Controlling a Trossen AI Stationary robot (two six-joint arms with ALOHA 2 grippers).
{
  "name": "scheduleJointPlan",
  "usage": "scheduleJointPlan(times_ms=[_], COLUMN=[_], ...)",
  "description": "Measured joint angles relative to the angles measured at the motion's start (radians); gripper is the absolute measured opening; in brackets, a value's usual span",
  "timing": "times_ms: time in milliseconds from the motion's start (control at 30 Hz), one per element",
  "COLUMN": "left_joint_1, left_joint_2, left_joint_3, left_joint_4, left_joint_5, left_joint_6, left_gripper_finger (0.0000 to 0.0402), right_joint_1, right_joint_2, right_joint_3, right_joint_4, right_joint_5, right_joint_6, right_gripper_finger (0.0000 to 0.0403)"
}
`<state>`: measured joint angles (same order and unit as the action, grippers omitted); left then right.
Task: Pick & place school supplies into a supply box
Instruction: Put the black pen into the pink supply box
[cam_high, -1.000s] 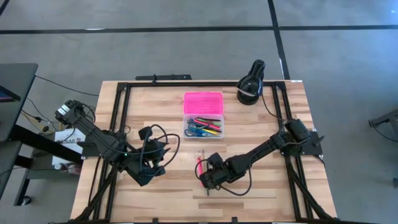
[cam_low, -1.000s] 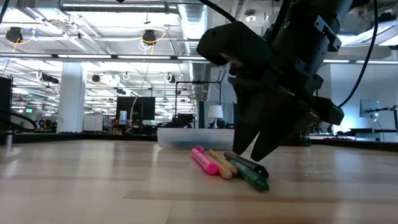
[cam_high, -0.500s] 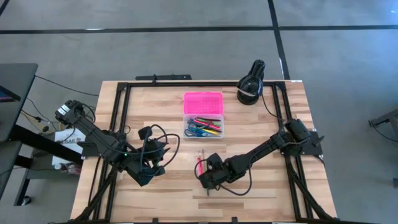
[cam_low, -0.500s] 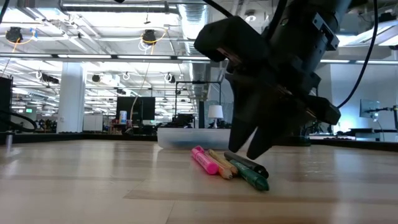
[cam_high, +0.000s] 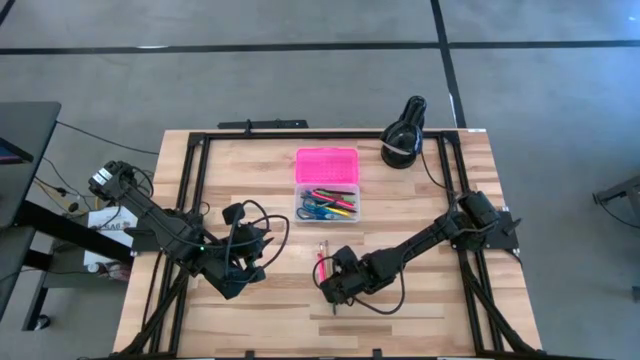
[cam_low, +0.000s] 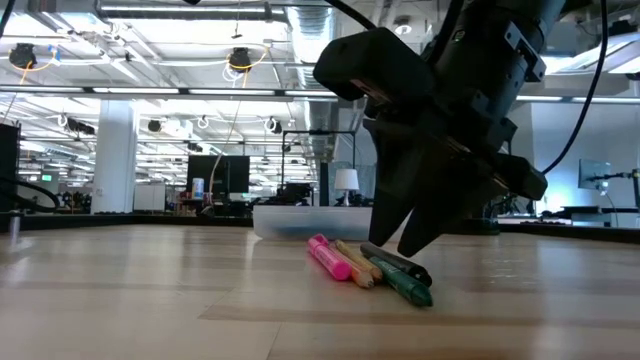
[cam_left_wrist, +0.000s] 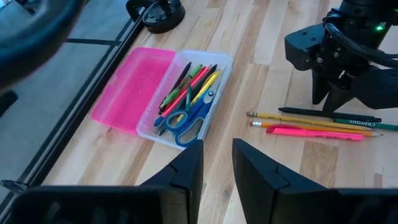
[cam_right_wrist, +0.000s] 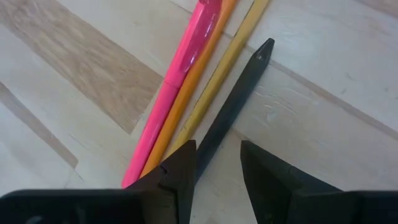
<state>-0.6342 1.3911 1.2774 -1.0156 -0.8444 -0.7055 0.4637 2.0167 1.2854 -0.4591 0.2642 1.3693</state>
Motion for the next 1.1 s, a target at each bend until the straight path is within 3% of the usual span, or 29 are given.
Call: scheduleJointPlan(times_ms=[400, 667, 1100], left_joint_1=[0.0, 0.0, 0.0], left_joint_2=[0.0, 0.0, 0.0], left_joint_3=[0.0, 0.0, 0.0], left_joint_4=[0.0, 0.001, 0.001], left_joint_5=[0.0, -0.001, 0.0], left_joint_6=[-0.009, -0.014, -0.014], left_gripper_finger=[0.008, 0.008, 0.008], right_joint_1=[0.0, 0.0, 0.0], right_joint_2=[0.001, 0.0, -0.001], right_joint_3=[0.0, 0.003, 0.035], right_joint_4=[-0.015, -0.15, -0.135], right_joint_5=[-0.005, -0.03, -0.015], right_joint_6=[-0.008, -0.016, 0.011], right_gripper_finger=[0.0118, 0.0118, 0.0118])
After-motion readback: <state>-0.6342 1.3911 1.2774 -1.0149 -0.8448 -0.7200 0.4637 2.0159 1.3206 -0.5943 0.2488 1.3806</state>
